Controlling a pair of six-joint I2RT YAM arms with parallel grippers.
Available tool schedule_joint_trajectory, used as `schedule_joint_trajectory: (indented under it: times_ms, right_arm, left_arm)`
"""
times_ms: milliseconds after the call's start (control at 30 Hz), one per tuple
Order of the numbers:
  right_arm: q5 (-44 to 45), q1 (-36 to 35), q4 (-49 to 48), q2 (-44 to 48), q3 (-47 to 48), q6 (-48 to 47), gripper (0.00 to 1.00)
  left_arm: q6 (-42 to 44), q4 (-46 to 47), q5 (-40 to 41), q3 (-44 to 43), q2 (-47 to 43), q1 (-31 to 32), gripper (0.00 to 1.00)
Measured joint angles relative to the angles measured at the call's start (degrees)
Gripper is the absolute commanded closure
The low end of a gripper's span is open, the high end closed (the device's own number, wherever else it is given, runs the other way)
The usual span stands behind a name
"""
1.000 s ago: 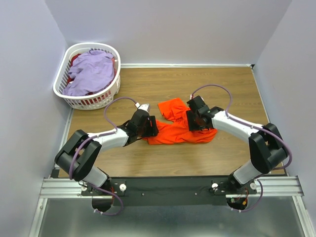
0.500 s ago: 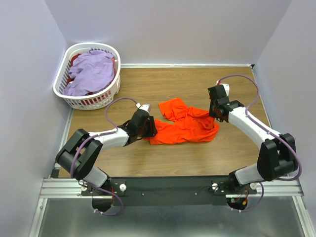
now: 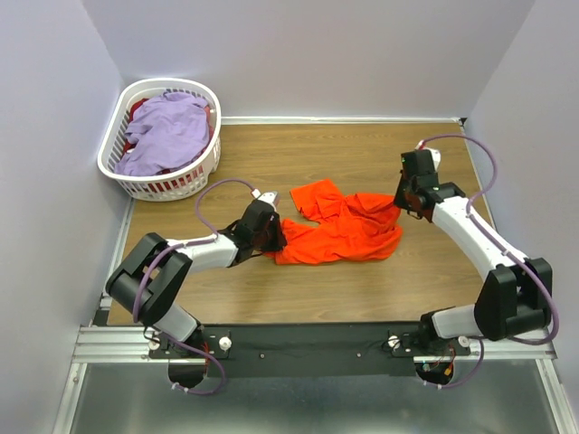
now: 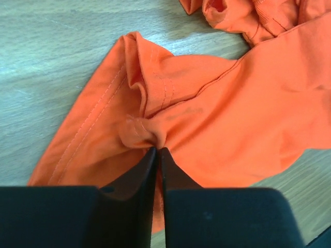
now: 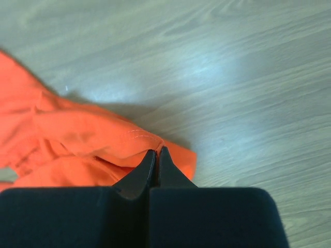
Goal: Fold and stack the t-shirts
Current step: Flatten the tshirt out
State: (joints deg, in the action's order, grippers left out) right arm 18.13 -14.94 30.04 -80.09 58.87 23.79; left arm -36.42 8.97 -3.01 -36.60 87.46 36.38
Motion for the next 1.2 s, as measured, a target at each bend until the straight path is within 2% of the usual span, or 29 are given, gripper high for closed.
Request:
schedule_joint_trajectory:
  times_ms: [333,367,467,533,700,800,900,1067,1200]
  right_arm:
    - [3.04,5.6,-1.44,7.13,2.99,3.98,0.97]
    - [3.1,5.99,-2.32,7.89,1.9,4.83,0.92]
    - [3.28,8.15,-3.43,11.34,-4.04,8.02,0.88]
    - [2.78,10.95,-3.3,14.25,-10.34,10.8,0.82]
    - [1.27,14.53,0.35,20.74,-22.67,18.25,0.62]
    - [0.48,14.53,3.17,26.69,-25.16,20.46,0.55]
    - [0.09,14.56,3.3,29.77,-23.69,19.39,0.54]
    - [-4.02,14.58,1.29,23.58,-16.5,13.51,0.48]
    - [-9.46,14.58,-1.27,11.08,-12.5,9.07,0.47]
  left_arm:
    - [-0.07,1.18,-0.66,-0.02,0.9,0.0,0.94]
    - [-0.07,1.2,-0.68,-0.02,0.9,-0.02,0.94]
    - [-0.07,1.25,-0.7,-0.02,0.9,-0.02,0.94]
    - [-0.07,1.25,-0.72,-0.02,0.9,-0.02,0.94]
    - [-0.04,1.25,-1.01,0.0,0.83,-0.02,0.94]
    - [-0.04,1.22,-1.18,0.04,0.46,-0.07,0.94]
    - [-0.02,1.25,-1.51,0.22,-0.33,-0.07,0.94]
    - [0.02,1.25,-2.08,0.48,-1.05,-0.07,0.94]
    - [0.24,1.27,-2.69,0.48,-1.05,-0.04,0.94]
